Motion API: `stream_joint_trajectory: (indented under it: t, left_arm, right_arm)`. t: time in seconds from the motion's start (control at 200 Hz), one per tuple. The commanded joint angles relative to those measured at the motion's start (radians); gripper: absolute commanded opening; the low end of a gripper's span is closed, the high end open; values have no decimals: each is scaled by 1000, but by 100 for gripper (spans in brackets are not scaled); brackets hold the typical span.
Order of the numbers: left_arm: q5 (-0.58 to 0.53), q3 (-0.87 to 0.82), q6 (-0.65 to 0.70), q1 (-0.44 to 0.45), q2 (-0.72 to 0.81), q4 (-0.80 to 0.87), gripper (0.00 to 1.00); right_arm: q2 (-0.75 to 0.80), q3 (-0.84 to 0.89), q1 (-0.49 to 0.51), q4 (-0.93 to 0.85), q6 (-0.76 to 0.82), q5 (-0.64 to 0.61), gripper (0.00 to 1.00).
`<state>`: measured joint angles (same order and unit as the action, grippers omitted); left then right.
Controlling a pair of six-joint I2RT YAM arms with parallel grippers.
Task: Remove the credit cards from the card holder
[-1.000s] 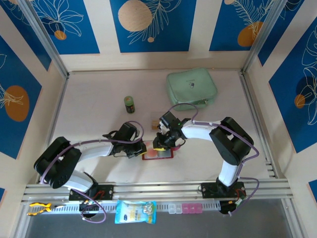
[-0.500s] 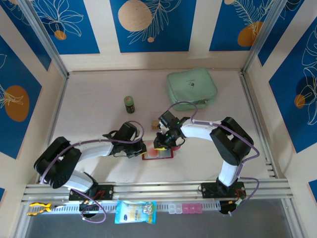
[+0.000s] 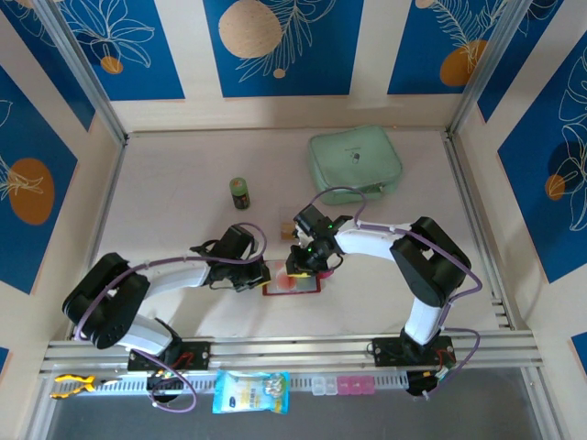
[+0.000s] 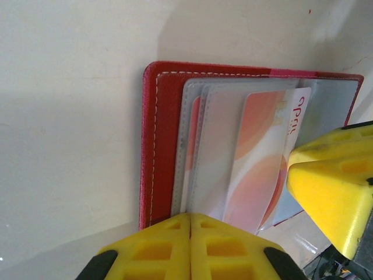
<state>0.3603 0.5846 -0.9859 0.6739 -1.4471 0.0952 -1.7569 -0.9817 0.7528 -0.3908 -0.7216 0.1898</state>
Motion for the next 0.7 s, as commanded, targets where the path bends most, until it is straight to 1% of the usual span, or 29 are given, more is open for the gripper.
stream_joint_trajectory:
  t: [0.0,0.305,0.515,0.695]
  left_arm:
    - [-12,27,18,-8,29,37,7]
    - [18,77,33,-5,51,49,5]
    - [40,97,32,19,-8,25,2]
    - [36,100,25,38,-49,11,1]
  right_arm:
    - [37,-25,7,-31,12,5,23]
    - [82,-13,-1,-23,-4,20,23]
    - [83,2,-13,-11,-19,31,23]
    - [84,15,-23,-7,-26,39,24]
